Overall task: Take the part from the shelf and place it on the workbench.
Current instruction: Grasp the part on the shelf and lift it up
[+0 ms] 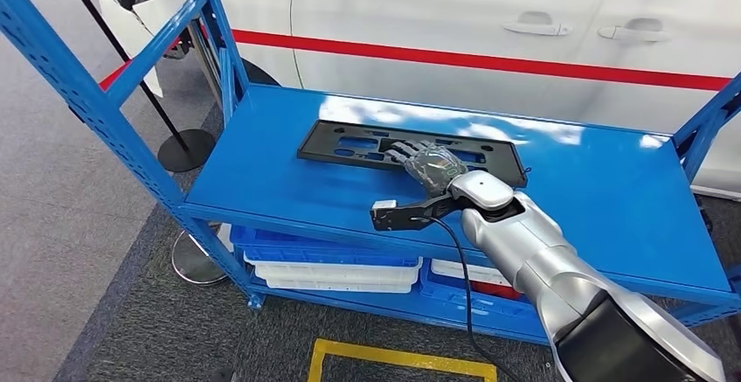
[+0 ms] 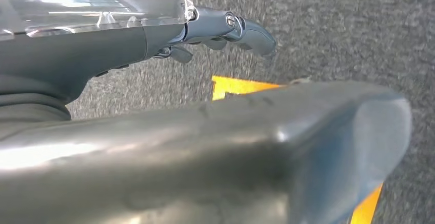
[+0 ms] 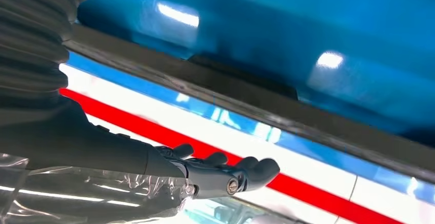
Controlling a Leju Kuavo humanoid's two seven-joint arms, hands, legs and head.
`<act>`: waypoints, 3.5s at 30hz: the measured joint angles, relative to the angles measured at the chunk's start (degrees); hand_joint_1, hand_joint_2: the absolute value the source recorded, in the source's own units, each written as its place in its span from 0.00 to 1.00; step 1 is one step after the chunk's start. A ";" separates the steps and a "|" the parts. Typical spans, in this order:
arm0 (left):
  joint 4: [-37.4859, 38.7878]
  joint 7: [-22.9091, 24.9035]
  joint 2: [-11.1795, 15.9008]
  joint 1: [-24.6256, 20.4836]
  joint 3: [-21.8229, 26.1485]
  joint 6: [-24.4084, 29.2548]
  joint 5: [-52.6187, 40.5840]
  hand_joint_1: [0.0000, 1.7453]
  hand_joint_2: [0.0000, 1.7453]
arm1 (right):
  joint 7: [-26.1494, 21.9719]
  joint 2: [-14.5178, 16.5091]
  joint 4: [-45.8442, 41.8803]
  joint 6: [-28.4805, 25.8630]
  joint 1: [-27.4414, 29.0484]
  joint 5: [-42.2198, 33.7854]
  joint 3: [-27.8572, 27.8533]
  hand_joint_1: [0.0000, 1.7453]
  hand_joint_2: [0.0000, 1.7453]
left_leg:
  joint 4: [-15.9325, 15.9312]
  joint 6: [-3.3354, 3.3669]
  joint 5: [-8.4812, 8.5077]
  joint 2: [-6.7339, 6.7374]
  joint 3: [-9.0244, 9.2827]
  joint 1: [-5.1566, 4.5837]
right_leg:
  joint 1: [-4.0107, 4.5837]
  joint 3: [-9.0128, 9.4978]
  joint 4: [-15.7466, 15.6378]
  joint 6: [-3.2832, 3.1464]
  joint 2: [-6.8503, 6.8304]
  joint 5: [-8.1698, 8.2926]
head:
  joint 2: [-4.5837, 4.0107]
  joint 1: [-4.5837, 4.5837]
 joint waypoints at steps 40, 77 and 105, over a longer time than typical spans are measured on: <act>0.00 -0.18 -0.16 0.22 0.00 -0.04 -0.05 0.00 0.00 | -0.25 -1.06 0.03 0.17 1.37 -1.02 0.32 0.00 1.00 | 2.61 -3.49 -3.04 0.06 1.17 0.72 | -0.07 5.30 -13.41 -2.15 0.22 7.49 | 0.00 -0.02; 0.00 -0.16 -0.15 0.31 0.04 -0.84 0.27 0.00 0.00 | -0.14 -2.67 0.02 -0.15 2.44 -1.84 0.42 0.00 1.00 | 1.78 -0.73 -3.29 0.16 2.63 0.62 | -0.65 -1.22 1.04 0.69 0.09 0.51 | 0.00 0.02; 0.00 -0.01 -0.19 0.29 0.04 -0.88 0.21 0.00 0.00 | 0.25 -3.32 -0.45 -0.15 2.63 -1.81 0.48 0.00 1.00 | 2.23 -3.33 -4.60 0.13 3.41 0.66 | -0.03 5.77 -13.47 -2.00 0.17 7.34 | 0.00 -0.02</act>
